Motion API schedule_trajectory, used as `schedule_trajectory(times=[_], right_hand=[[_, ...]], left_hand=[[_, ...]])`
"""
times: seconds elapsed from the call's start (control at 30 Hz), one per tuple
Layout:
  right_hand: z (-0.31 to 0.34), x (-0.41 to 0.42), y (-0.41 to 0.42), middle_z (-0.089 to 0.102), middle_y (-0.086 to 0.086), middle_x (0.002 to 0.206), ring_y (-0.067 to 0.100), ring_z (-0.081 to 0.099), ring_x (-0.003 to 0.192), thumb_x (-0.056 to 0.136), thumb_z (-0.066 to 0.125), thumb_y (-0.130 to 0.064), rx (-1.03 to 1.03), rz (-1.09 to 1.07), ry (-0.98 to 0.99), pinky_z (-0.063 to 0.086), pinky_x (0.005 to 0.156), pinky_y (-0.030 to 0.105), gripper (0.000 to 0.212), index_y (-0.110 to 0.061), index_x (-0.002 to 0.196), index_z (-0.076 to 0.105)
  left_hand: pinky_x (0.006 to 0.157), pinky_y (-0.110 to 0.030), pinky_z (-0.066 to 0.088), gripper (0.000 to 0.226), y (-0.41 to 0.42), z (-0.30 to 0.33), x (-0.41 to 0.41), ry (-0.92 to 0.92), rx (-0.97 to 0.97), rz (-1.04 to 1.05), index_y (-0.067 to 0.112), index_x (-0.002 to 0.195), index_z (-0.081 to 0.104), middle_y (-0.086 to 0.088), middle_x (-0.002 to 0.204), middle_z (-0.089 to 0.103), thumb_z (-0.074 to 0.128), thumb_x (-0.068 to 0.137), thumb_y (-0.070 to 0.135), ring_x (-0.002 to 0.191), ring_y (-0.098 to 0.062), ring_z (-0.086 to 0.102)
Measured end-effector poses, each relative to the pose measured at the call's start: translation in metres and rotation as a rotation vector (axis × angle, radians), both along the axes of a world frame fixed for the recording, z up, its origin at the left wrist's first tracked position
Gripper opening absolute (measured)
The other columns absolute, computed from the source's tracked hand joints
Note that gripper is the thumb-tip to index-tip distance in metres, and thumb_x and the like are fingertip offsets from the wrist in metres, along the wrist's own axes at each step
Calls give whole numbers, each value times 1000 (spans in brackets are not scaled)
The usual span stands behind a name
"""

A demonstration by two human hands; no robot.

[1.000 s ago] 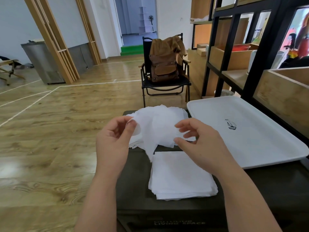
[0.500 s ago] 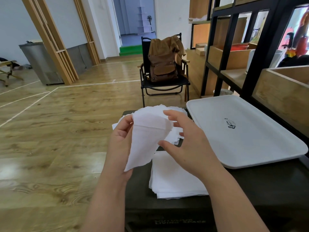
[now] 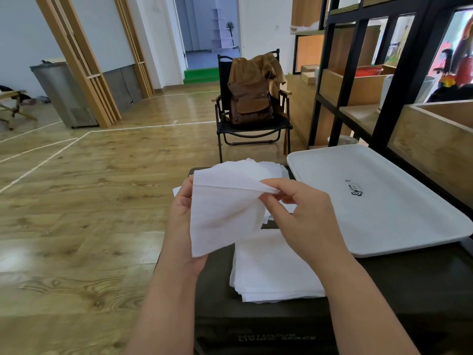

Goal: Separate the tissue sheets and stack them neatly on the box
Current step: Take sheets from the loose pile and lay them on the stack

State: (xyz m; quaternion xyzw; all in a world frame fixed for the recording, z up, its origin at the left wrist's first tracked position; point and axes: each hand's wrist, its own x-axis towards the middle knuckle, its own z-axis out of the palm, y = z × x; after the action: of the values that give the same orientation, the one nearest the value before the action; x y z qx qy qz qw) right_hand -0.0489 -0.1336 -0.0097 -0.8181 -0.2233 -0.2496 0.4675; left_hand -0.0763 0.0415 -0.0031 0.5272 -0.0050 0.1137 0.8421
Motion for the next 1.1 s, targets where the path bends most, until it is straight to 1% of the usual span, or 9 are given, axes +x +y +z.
schedule_trajectory(times=[0.1,0.2,0.27,0.4,0.5,0.57,0.73,0.9,1.1], right_hand=[[4,-2,-1,52,-41,87,-14,56,91,90,65,-21,33,17,13,40,76,-3,28,-43,107,62],[7,-3,-1,56,-38,86,-11,58,92,91,64,-23,71,39,33,42,77,-1,22,-42,100,61],[9,-4,-2,57,-36,87,-9,58,93,91,62,-26,85,40,40,43,76,-1,16,-40,98,62],[10,-5,-2,54,-35,88,-14,55,93,93,59,-28,98,22,37,42,74,-1,13,-41,95,60],[12,-5,-2,55,-33,90,-14,54,94,94,58,-27,117,17,43,42,74,-1,14,-42,94,59],[12,-4,-3,57,-30,91,-11,55,94,94,57,-28,125,17,50,43,75,1,11,-38,95,61],[11,-3,-6,60,-27,87,-9,56,90,93,58,-29,136,-34,88,43,71,3,11,-39,88,61],[7,0,-9,59,-25,85,-12,54,90,92,60,-32,102,-116,139,41,65,2,7,-37,87,62],[8,-1,-12,62,-22,84,-15,54,82,93,61,-33,103,-102,171,39,64,-1,9,-33,85,64]], left_hand=[[51,-31,55,39,1,3,-1,40,-25,-15,29,84,79,2,83,76,44,100,23,67,-15,72],[53,-34,55,26,4,2,2,63,-14,31,19,108,74,-3,95,75,54,92,23,75,-20,71],[56,-35,55,41,6,2,2,77,29,76,14,118,67,-5,104,72,67,79,25,81,-24,68],[53,-32,53,18,6,1,-1,90,170,169,29,96,71,2,95,74,62,92,15,74,-21,66],[80,-40,51,13,9,3,-3,-37,141,208,34,104,65,5,111,73,57,94,38,99,-20,66],[93,-34,49,35,13,8,-7,-205,190,161,39,112,66,8,121,68,59,86,61,113,-15,63],[107,-34,38,44,15,22,-19,-341,679,87,44,106,72,14,130,64,66,73,73,128,-9,54],[91,-27,45,33,10,20,-20,-146,942,209,56,99,70,33,107,67,77,67,58,111,10,56],[76,-6,45,20,6,10,-11,-148,874,381,49,83,74,31,88,70,78,81,29,91,6,63]])
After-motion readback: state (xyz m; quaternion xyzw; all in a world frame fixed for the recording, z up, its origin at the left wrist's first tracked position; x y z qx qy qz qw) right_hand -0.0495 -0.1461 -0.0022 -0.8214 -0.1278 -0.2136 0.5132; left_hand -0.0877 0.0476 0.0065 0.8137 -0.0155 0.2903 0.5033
